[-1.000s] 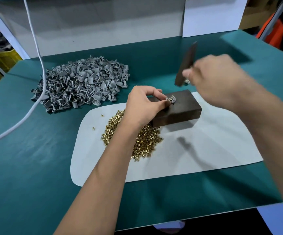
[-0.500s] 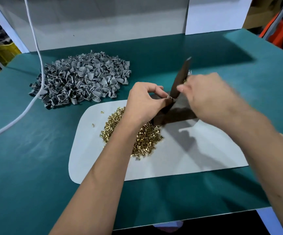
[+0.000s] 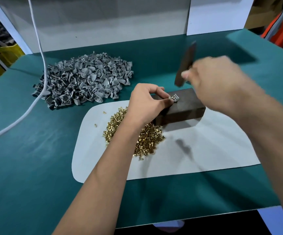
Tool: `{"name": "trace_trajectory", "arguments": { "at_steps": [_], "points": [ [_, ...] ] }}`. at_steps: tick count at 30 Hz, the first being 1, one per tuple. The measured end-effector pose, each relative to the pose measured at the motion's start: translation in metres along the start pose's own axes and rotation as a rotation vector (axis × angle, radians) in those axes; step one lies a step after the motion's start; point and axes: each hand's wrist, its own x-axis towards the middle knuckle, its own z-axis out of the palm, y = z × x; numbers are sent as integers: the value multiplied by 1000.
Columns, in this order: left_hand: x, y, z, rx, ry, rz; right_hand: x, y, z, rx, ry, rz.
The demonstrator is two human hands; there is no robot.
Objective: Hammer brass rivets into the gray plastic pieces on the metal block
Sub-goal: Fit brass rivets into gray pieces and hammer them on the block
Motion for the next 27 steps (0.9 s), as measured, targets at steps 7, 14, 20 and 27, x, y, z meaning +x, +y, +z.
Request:
{"name": "trace_trajectory", "arguments": {
  "at_steps": [7, 14, 20, 27],
  "points": [
    [0, 0, 1, 1, -1, 4, -3, 0, 15, -23, -183, 15],
    [1, 1, 1, 2, 0, 0, -2, -1, 15, -36, -58, -89],
    [2, 1, -1, 57, -1, 15, 6, 21, 16, 97, -40, 24],
    [2, -1, -2, -15, -18, -23, 5, 61, 40, -13, -26, 319]
  ]
}}
